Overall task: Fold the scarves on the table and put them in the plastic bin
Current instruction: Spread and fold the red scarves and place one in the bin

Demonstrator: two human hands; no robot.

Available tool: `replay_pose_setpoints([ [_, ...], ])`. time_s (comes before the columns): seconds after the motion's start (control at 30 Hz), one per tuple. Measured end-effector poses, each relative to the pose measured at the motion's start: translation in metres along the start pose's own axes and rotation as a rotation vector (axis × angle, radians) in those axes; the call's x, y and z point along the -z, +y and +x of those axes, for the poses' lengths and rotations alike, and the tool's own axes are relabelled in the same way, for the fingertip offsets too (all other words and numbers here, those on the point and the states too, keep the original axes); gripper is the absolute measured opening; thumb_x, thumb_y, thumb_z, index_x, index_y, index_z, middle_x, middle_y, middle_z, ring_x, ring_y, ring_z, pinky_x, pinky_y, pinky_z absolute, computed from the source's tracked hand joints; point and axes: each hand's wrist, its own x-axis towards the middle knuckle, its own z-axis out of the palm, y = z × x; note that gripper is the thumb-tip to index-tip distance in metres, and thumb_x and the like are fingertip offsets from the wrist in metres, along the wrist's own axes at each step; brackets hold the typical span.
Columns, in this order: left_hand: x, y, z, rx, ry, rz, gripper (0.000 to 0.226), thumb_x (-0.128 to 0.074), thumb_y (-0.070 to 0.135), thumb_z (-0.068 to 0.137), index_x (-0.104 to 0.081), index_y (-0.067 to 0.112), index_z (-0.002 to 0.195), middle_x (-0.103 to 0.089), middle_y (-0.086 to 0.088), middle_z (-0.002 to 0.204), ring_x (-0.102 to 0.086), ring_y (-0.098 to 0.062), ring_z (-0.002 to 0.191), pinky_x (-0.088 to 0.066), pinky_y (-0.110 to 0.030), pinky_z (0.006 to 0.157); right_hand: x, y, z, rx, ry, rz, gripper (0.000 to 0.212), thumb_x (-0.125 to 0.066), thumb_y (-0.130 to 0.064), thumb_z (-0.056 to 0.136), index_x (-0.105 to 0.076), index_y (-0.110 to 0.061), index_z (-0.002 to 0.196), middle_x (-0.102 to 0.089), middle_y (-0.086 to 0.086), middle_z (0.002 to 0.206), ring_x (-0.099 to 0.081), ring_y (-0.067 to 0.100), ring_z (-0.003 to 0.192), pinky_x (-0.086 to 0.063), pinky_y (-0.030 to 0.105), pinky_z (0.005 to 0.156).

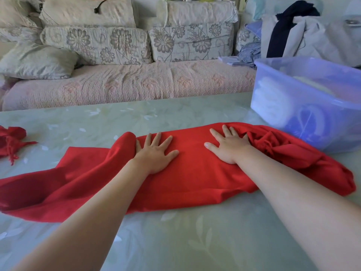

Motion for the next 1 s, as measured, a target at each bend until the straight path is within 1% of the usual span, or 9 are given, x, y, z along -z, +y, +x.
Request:
replay_pose_setpoints([
  [0.17, 0.004, 0.027, -0.029, -0.240, 0.226, 0.154, 0.056, -0.030, 0.051, 0.101, -0.020, 0.036, 0.154, -0.016, -0.001, 0.162, -0.013, -0.024, 0.149, -0.014, -0.048, 0.120, 0.002, -0.016, -0.035, 0.129, 0.112, -0.116, 0.062, -0.021, -0.056, 0.103, -0.012, -0.031, 0.159, 0.002, 0.010, 0.167, -0.004, 0.029, 0.154, -0.015, 0.059, 0.119],
  [0.27, 0.005, 0.047, -0.058, -0.359, 0.187, 0.121, 0.059, -0.037, 0.057, 0.097, -0.027, 0.034, 0.151, -0.022, 0.002, 0.159, -0.022, -0.022, 0.145, -0.028, -0.042, 0.114, -0.010, -0.021, -0.073, 0.215, 0.087, -0.008, 0.064, -0.026, -0.058, 0.102, -0.010, -0.034, 0.159, 0.003, 0.007, 0.168, -0.003, 0.026, 0.154, -0.013, 0.056, 0.120],
  [0.5, -0.001, 0.058, -0.125, -0.291, -0.184, 0.066, 0.107, -0.049, 0.083, 0.074, 0.002, 0.035, 0.156, 0.012, 0.006, 0.163, 0.013, -0.018, 0.150, 0.000, -0.052, 0.121, -0.017, -0.010, -0.143, 0.158, -0.118, 0.008, 0.090, -0.032, -0.084, 0.084, 0.010, -0.048, 0.154, 0.025, -0.001, 0.164, 0.018, 0.024, 0.152, 0.000, 0.070, 0.114],
  [0.57, 0.002, 0.056, -0.139, -0.307, -0.236, 0.065, 0.109, -0.051, 0.083, 0.072, 0.001, 0.036, 0.156, 0.012, 0.006, 0.163, 0.013, -0.017, 0.150, 0.001, -0.051, 0.121, -0.012, -0.008, -0.153, 0.123, -0.194, 0.002, 0.098, -0.038, -0.087, 0.080, 0.013, -0.047, 0.154, 0.026, -0.001, 0.163, 0.019, 0.026, 0.152, -0.002, 0.071, 0.113],
  [0.63, 0.009, 0.050, -0.147, -0.306, -0.185, 0.023, 0.094, -0.048, 0.080, 0.078, -0.013, 0.039, 0.155, -0.004, 0.007, 0.164, 0.002, -0.016, 0.151, -0.002, -0.048, 0.122, -0.002, -0.011, -0.161, 0.119, -0.240, 0.023, 0.102, -0.046, -0.083, 0.080, 0.010, -0.044, 0.156, 0.024, 0.002, 0.164, 0.017, 0.027, 0.152, -0.004, 0.069, 0.115],
  [0.73, 0.020, 0.023, -0.148, -0.235, 0.133, -0.057, 0.060, -0.036, 0.066, 0.091, -0.043, 0.037, 0.143, -0.039, 0.007, 0.152, -0.027, -0.017, 0.144, -0.020, -0.039, 0.118, 0.014, -0.024, -0.166, 0.206, -0.173, 0.027, 0.093, -0.054, -0.069, 0.086, -0.003, -0.038, 0.158, 0.014, 0.005, 0.167, 0.008, 0.025, 0.154, -0.007, 0.060, 0.120],
  [0.83, 0.029, -0.022, -0.146, -0.056, 0.367, 0.003, 0.048, -0.045, 0.044, 0.093, -0.047, 0.029, 0.139, -0.051, 0.004, 0.140, -0.043, -0.022, 0.130, -0.033, -0.038, 0.107, 0.026, -0.053, -0.163, 0.306, -0.020, 0.035, 0.075, -0.054, -0.050, 0.094, -0.019, -0.033, 0.158, -0.007, 0.006, 0.167, -0.013, 0.026, 0.153, -0.019, 0.050, 0.121],
  [0.93, 0.029, -0.067, -0.151, 0.120, 0.251, 0.026, 0.059, -0.060, 0.052, 0.083, -0.047, 0.025, 0.132, -0.047, -0.001, 0.132, -0.042, -0.027, 0.122, -0.041, -0.044, 0.099, 0.030, -0.097, -0.155, 0.415, 0.101, 0.117, 0.055, -0.051, -0.039, 0.096, -0.040, -0.030, 0.149, -0.036, 0.000, 0.156, -0.039, 0.024, 0.140, -0.035, 0.042, 0.113],
  [1.0, 0.029, -0.087, -0.157, 0.094, 0.148, -0.037, 0.066, -0.068, 0.068, 0.069, -0.049, 0.029, 0.118, -0.038, 0.002, 0.120, -0.036, -0.023, 0.114, -0.045, -0.045, 0.094, 0.031, -0.130, -0.150, 0.464, 0.126, 0.201, 0.044, -0.049, -0.032, 0.097, -0.050, -0.031, 0.141, -0.049, -0.004, 0.146, -0.048, 0.022, 0.132, -0.041, 0.038, 0.106],
])
